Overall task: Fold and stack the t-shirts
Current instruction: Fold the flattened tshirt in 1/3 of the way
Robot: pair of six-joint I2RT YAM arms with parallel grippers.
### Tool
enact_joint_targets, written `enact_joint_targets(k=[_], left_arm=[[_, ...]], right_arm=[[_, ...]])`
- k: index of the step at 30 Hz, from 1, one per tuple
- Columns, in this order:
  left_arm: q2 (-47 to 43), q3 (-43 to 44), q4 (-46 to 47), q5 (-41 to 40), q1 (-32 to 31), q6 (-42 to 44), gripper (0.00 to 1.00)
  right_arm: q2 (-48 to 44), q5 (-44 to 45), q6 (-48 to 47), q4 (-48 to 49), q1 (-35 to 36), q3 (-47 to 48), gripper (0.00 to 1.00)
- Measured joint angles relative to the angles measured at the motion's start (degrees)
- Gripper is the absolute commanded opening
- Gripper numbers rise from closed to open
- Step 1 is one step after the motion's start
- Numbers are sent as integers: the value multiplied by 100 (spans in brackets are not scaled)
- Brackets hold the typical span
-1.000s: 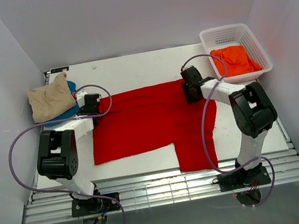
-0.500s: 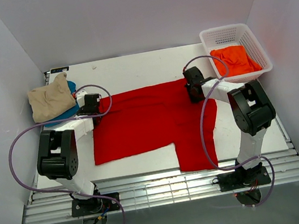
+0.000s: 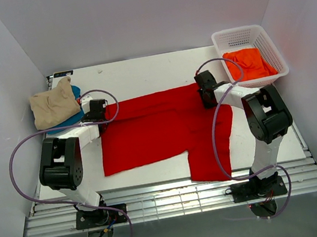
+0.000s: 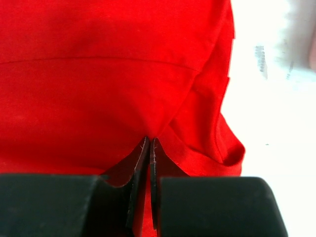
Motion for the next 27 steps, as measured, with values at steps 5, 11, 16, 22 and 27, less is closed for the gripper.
enact_joint_targets(k=[5, 11, 16, 22, 27], left_arm=[[0, 0, -57, -20, 0, -2, 0], [0, -87, 7, 105, -4, 24, 0], [-15, -352, 173, 358, -7, 140, 0], [-356, -702, 433, 807, -20, 350, 20], [-909, -846, 352, 817, -125, 356, 45]], right_arm=[[-33, 166, -4, -133, -70, 2, 8], [-46, 275, -31, -317, -122, 57, 8], [-46, 376, -55, -470, -168, 216, 8], [-46, 409, -127, -643, -190, 367, 26], [-46, 428, -184, -748, -221, 446, 45]])
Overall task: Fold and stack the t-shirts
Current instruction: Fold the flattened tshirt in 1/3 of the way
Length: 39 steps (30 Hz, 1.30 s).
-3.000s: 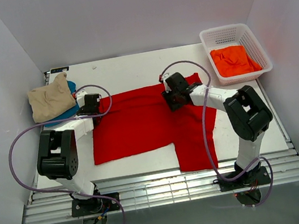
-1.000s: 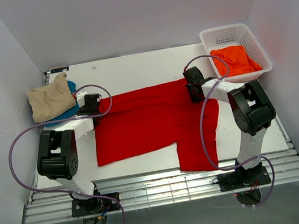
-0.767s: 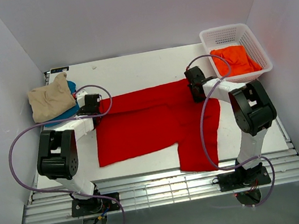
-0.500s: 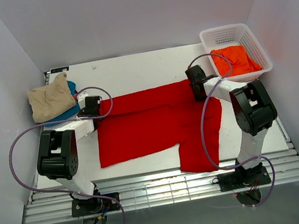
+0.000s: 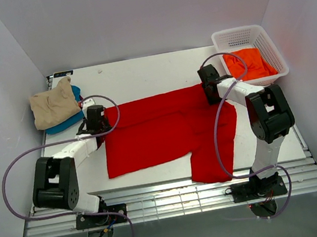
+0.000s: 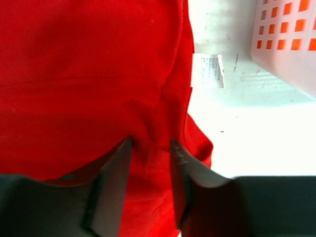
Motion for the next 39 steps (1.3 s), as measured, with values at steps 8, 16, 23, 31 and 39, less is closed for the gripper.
enact_joint_targets(k=[8, 16, 23, 31, 39], left_arm=[[-1300, 2, -162, -44, -162, -188, 45], [-92, 695, 35, -81, -164, -164, 0], [1554, 1384, -81, -42, -164, -190, 0], [2487, 2461, -229, -118, -87, -297, 0], [3263, 3639, -533, 94, 264, -398, 0]], right_arm=[[-2, 50, -107, -83, -24, 330, 50], [74, 55, -146, -61, -63, 728, 15], [557, -85, -131, 94, -188, 962, 8], [1344, -354, -133, 133, -297, 1375, 8], [2109, -433, -122, 173, -400, 2483, 8]])
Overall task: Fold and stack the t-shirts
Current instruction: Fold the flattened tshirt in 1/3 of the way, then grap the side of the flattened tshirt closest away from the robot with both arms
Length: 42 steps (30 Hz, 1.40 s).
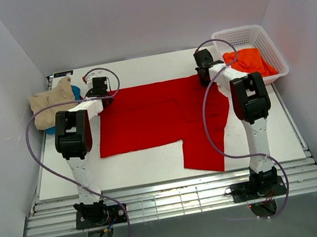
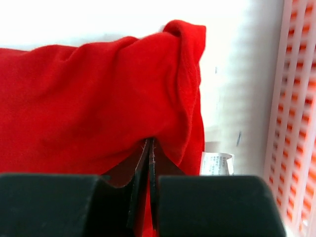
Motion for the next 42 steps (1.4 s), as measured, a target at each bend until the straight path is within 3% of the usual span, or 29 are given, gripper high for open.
enact_joint_targets(k=[8, 12, 13, 15, 16, 17, 19, 22, 26, 31, 37, 42], left_arm=[[1010, 1552, -273, 76, 120, 138, 0], [1351, 2131, -348, 166, 153, 251, 0], [1362, 2159, -354, 184, 153, 269, 5], [1331, 2151, -358, 201, 153, 328, 13], [1276, 2098, -341, 201, 153, 369, 23], [1196, 2009, -306, 201, 151, 417, 42], [839, 1663, -201, 144, 140, 494, 56], [2, 1045, -68, -31, 90, 555, 67], [-1589, 127, 11, -358, -24, 509, 68], [-3012, -1147, -26, -638, -129, 162, 67], [-2736, -2706, -568, -678, -122, -164, 67], [-2691, -3071, -728, -673, -122, -264, 67]], right_arm=[[1174, -208, -31, -208, -127, 1917, 9], [1386, -402, -118, -208, -179, 2291, 22], [1353, -428, -153, -146, -184, 2238, 25], [1104, -490, -238, 127, -195, 1827, 39], [850, -520, -282, 282, -197, 1440, 43], [546, -538, -330, 376, -197, 1058, 51], [-146, -573, -422, 531, -190, 348, 52], [-1377, -595, -468, 752, -151, -426, 55], [-2911, -647, -308, 981, -24, -1034, 56], [-4253, -737, 168, 1222, 496, -2728, 56], [-4343, -730, 826, 925, 1552, -4616, 56], [-4546, -669, 1226, 780, 1843, -5112, 56]])
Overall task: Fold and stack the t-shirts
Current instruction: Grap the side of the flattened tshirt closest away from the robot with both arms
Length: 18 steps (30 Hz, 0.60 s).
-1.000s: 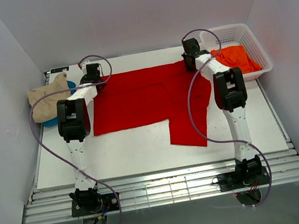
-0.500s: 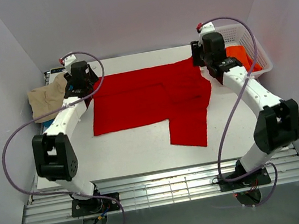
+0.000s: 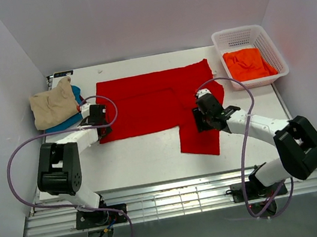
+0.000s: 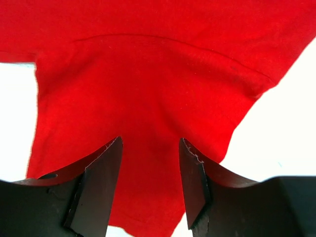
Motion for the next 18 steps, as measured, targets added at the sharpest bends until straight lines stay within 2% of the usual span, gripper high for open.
enact_joint_targets(k=[9, 18], left_arm=[[-96, -225, 173, 105, 0, -109, 65], [-494, -623, 179, 245, -7, -184, 64]], right_arm=[[-748, 330, 496, -24, 317, -365, 56], [-476, 498, 883, -190, 343, -673, 56]])
